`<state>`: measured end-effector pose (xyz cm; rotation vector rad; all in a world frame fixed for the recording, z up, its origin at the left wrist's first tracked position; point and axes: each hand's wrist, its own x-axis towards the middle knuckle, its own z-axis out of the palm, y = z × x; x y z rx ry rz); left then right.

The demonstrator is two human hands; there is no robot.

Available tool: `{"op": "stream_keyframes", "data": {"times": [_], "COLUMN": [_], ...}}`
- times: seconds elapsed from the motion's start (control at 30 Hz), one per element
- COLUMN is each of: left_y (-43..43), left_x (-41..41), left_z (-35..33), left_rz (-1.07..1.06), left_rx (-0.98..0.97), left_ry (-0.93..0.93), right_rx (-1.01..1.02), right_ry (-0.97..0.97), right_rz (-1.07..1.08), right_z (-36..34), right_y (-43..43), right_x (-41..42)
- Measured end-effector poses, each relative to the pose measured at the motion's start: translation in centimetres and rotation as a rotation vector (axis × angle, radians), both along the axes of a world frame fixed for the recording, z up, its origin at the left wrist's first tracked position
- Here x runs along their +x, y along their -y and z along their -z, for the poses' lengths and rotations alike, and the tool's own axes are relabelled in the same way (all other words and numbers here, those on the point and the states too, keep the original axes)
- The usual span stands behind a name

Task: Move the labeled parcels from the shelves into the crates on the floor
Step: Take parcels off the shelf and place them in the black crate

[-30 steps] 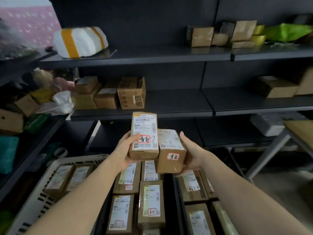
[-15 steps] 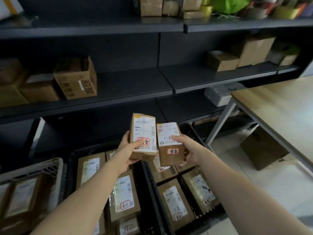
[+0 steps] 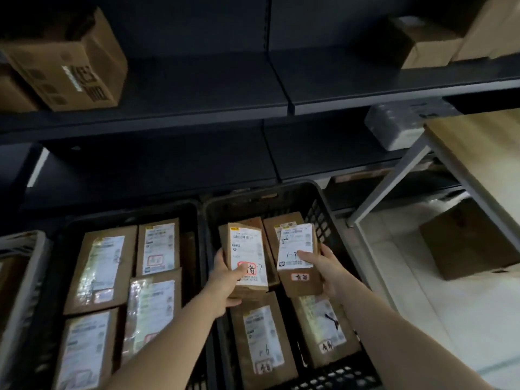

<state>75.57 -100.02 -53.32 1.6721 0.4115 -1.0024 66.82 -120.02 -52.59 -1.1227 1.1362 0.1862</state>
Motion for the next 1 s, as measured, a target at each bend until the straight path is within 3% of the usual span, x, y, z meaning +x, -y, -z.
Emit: {"op": "stream_keyframes", "data": {"times": [0.13,0.27,0.4,0.47,0.67,0.87,1.0], "left_y": [4.2,5.5,7.1,7.8,6.4,4.4,1.6], "left_x": [0.7,3.4,4.1,3.5,4.3,5.0,3.9], "left_z": [4.7,9.1,10.1,10.0,10.2,5.8,1.5], "left_rz": [-0.106,-0.180,0.039,0.146,0.328,0.332,0.349], "left_rx": [0.027,0.142,0.454,0.517,0.534,0.471,0.445], "left_ry": [-0.014,0.130,0.400,0.481,0.400,0.489,0.632], "right_rx": [0.019,0.034,-0.056,-0.119,-0.323,-0.763,-1.078], "right_ry": [0.038,0.097,0.096,0.113,0.046,-0.074,-0.026], "right_rz": [-0.108,-0.225,-0.389,-0.427,-0.567,-0.761,-0.994], "right_z": [4.3,7.6,9.9,10.5,10.3,7.2,2.8], "right_y": [2.0,2.6,1.6,1.1,0.9,0.1,-2.6], "right_x": [2.2,5.6,8.8,10.2,12.6,11.0,9.6]}}
